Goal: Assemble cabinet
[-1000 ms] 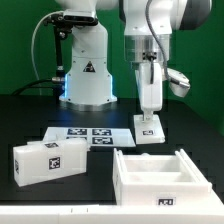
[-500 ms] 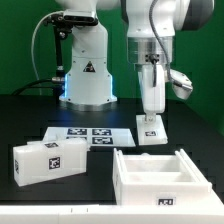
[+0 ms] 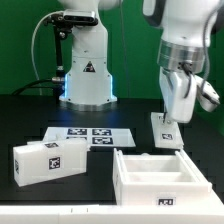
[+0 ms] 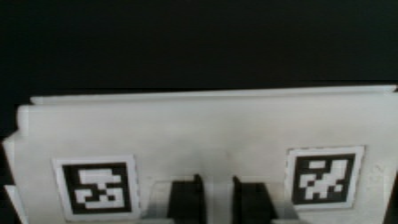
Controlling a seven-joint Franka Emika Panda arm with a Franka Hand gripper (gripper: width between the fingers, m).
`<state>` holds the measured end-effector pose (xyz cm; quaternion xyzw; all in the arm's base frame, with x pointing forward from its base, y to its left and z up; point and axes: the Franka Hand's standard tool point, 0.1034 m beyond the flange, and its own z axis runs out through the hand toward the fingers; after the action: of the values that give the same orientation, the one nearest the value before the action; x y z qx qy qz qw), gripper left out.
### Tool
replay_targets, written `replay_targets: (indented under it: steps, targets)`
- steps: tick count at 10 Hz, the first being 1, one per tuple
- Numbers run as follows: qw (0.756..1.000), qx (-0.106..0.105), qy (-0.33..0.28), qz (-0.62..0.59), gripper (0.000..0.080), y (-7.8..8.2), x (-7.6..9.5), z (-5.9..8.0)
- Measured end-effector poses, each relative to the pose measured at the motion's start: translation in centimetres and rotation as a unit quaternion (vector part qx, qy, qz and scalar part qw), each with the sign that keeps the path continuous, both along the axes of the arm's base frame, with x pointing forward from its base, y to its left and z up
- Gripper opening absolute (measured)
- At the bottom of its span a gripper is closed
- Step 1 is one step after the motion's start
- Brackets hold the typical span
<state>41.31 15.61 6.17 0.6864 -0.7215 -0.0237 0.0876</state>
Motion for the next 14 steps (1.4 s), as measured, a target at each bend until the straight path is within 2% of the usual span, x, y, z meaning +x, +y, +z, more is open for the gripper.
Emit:
replay_targets:
  steps: [1,2,4,5,6,9,10,11,12,13,14]
  targets:
    - [1.000,-0.001,-0.001,0.004,0.0064,0.0,0.1,0.0]
    - [1.000,0.000,0.005,0.009,0.0064,-0.6,0.3,0.4]
    - [1.000,0.013,0.001,0.021,0.0064,-1.3,1.3,2.0]
    - [0.999,0.023,-0.040,0.029,0.0064,-1.3,1.5,2.8]
    - [0.996,0.026,-0.069,0.041,0.0064,-1.2,0.9,2.9]
    - [0.988,0.037,-0.144,0.052,0.0064,-0.5,0.9,2.5]
    - [0.989,0.040,-0.126,0.060,0.0064,-0.8,0.4,2.2]
    - [0.994,0.046,-0.088,0.050,0.0064,-2.4,0.7,2.5]
    - [0.996,0.042,-0.078,0.020,0.0064,-3.3,1.4,3.0]
    - [0.996,0.042,-0.078,0.022,0.0064,-3.8,1.5,3.0]
    - [0.996,0.043,-0.077,0.022,0.0064,-3.6,1.4,2.9]
